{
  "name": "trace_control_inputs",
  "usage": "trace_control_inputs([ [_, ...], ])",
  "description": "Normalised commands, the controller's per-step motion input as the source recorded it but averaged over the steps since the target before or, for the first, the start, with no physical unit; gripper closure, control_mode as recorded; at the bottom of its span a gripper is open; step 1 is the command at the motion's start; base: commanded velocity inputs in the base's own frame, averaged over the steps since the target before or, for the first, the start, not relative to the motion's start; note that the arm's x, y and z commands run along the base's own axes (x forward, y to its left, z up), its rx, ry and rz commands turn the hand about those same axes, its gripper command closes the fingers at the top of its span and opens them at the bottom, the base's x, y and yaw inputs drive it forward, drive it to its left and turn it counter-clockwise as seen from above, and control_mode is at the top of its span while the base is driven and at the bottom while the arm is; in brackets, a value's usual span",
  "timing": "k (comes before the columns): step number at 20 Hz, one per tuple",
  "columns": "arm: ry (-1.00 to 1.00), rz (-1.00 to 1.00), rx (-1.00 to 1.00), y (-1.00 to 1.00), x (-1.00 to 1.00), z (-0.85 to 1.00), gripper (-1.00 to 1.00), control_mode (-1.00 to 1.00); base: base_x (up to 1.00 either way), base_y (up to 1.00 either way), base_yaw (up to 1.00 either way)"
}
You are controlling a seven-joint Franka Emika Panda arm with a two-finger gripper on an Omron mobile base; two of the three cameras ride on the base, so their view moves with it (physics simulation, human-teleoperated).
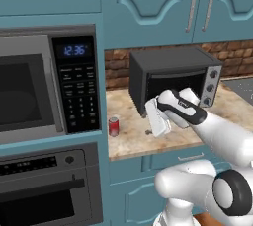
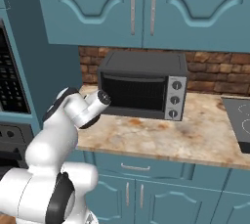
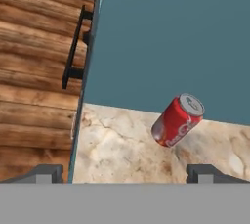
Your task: Four empty soda cans are scattered around the kitchen. Gather all the cans and cluster them next to the stove for recycling.
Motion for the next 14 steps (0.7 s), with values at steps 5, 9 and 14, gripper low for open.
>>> trace_control_inputs([
  [5, 0.00, 0.09, 0.00, 0.10, 0.25, -0.01, -1.00, -1.00, 0.00, 0.00, 0.00],
  [9, 0.00, 0.10, 0.00, 0.15, 0.19, 0.00, -1.00, -1.00, 0.00, 0.00, 0.00],
  [14, 0.00, 0.06, 0.00, 0.21, 0.23, -0.04, -1.00, -1.00, 0.00, 0.00, 0.00],
])
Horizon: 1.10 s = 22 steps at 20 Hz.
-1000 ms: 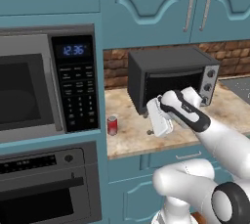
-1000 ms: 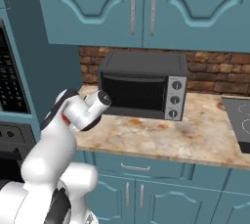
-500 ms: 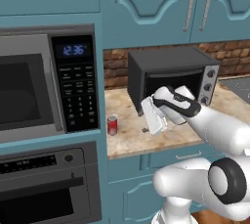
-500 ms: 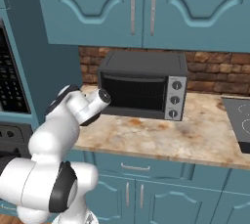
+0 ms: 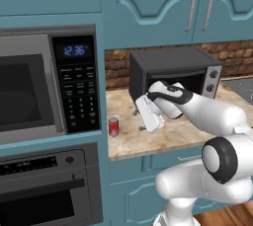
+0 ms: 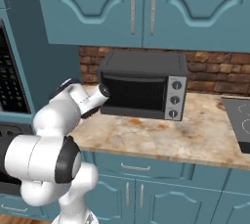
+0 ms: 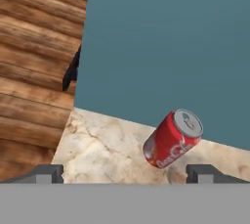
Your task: Four empty soda cans are scattered around the kitchen. Gather all the cans and cluster them next to the stove for recycling.
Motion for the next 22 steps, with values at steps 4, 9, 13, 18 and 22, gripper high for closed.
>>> trace_control_inputs([
  [4, 0.00, 0.03, 0.00, 0.19, 0.30, -0.10, -1.00, -1.00, 0.00, 0.00, 0.00],
  [9, 0.00, 0.04, 0.00, 0.16, 0.25, -0.19, -1.00, -1.00, 0.00, 0.00, 0.00],
  [13, 0.00, 0.03, 0.00, 0.08, 0.29, -0.09, -1.00, -1.00, 0.00, 0.00, 0.00],
  [18, 0.00, 0.02, 0.00, 0.05, 0.35, -0.07, -1.00, -1.00, 0.00, 0.00, 0.00],
  [22, 0.00, 0.01, 0.00, 0.05, 0.33, -0.09, -1.00, -1.00, 0.00, 0.00, 0.00],
])
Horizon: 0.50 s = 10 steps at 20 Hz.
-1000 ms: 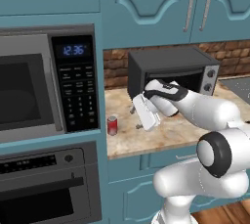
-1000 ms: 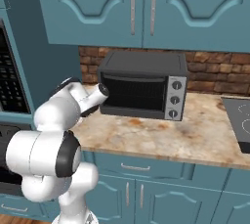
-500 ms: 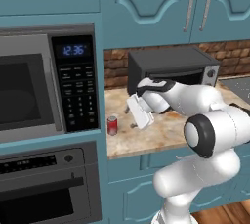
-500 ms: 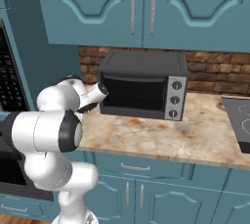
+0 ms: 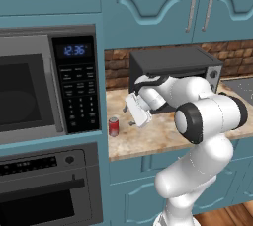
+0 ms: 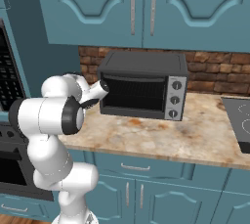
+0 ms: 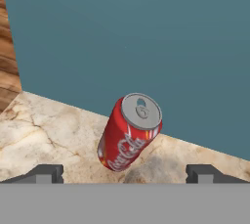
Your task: Four empty soda cans are scattered around the kitchen. Gather all the cans and cluster them next to the stove for recycling.
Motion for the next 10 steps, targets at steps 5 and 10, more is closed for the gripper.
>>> trace_control_inputs([
  [5, 0.00, 0.02, 0.00, 0.10, 0.11, -0.14, -1.00, -1.00, 0.00, 0.00, 0.00],
  [10, 0.01, 0.02, 0.00, 0.17, 0.00, -0.07, -1.00, -1.00, 0.00, 0.00, 0.00],
])
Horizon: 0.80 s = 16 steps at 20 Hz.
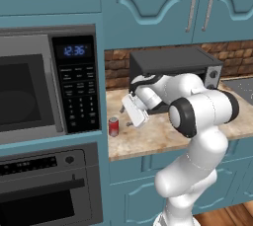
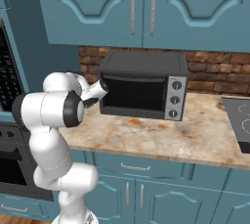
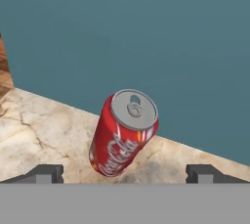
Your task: Four empty soda cans are scattered around the kitchen. Gather all the cans and cluster them next to the stove for recycling.
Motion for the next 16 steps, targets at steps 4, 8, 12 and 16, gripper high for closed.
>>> trace_control_inputs([
  [4, 0.03, 0.02, 0.00, 0.06, 0.00, 0.00, -1.00, -1.00, 0.00, 0.00, 0.00],
  [8, 0.03, 0.00, 0.00, 0.06, 0.00, 0.00, -1.00, -1.00, 0.00, 0.00, 0.00],
  [12, 0.05, 0.00, 0.00, 0.11, 0.00, 0.00, -1.00, -1.00, 0.00, 0.00, 0.00],
  [16, 0.03, 0.00, 0.00, 0.06, -0.01, 0.00, -1.00, -1.00, 0.00, 0.00, 0.00],
])
